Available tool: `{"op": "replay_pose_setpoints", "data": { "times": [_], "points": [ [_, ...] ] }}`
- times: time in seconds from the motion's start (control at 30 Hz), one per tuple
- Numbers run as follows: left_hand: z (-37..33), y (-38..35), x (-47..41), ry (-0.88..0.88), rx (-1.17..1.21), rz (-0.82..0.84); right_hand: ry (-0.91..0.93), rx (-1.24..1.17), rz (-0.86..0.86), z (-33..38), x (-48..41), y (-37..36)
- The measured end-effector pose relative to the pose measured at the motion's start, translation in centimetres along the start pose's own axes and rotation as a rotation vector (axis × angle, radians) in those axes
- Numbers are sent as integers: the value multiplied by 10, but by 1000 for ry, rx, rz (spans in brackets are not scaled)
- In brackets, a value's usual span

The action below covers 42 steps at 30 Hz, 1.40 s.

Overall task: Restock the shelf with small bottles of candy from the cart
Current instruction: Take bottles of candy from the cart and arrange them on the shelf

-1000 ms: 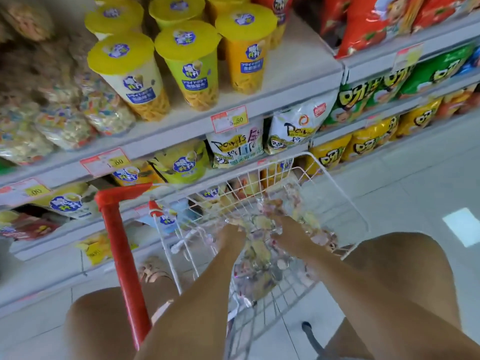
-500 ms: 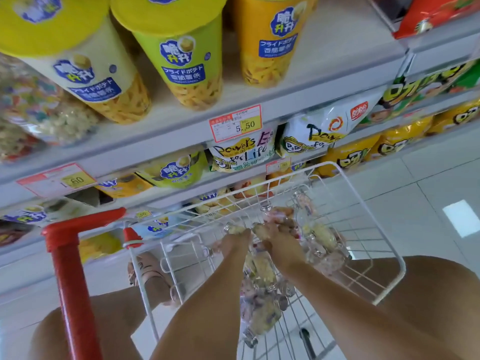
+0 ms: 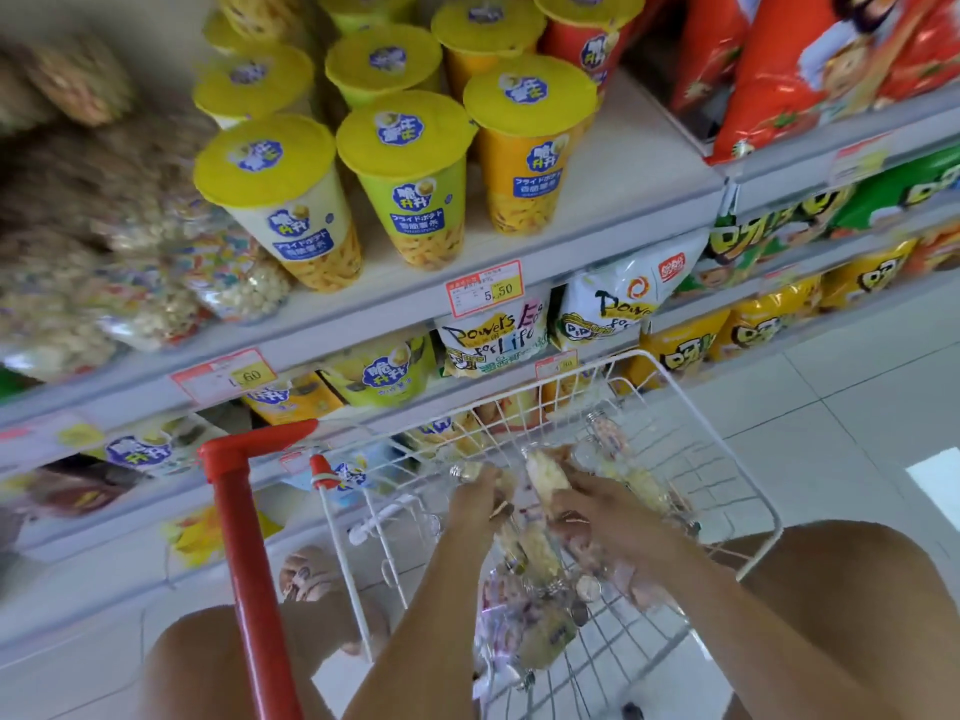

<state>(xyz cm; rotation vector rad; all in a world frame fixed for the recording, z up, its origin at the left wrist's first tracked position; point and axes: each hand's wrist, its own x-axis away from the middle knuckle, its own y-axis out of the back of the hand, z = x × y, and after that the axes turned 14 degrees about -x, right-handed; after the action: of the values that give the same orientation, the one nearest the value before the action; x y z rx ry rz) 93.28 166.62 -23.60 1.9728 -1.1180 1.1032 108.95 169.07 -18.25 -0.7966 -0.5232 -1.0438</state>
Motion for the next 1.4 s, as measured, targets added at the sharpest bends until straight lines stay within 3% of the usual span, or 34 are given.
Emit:
{"op": "replay_pose_setpoints", "data": {
  "times": [0.13, 0.3, 0.43, 0.67, 0.73, 0.83, 1.03, 1.2, 1.4],
  "points": [
    [-24, 17, 65, -228, 65, 2, 129, 63, 38, 24, 41, -10],
    [-34, 47, 142, -519, 36, 129, 396, 231, 57, 63, 101, -39],
    [-48, 81, 195, -651, 77, 181, 559, 470, 46, 86, 142, -70],
    [-70, 136, 283, -1115, -182, 69, 821, 622, 35, 116, 194, -142],
    [-83, 153, 296, -1102, -117, -3, 878, 563, 47, 126, 207, -168],
    [-107, 185, 311, -970, 74, 28, 919, 378, 179, 141, 222, -205],
    [-111, 247, 351, -1176, -13, -54, 729, 59, 371, 179, 233, -270],
    [-134, 287, 376, -1273, -68, -166, 817, 183, 488, 215, 238, -311],
    [-177, 336, 402, -1319, -221, -355, 975, 430, 385, 254, 243, -358]
  ]
}}
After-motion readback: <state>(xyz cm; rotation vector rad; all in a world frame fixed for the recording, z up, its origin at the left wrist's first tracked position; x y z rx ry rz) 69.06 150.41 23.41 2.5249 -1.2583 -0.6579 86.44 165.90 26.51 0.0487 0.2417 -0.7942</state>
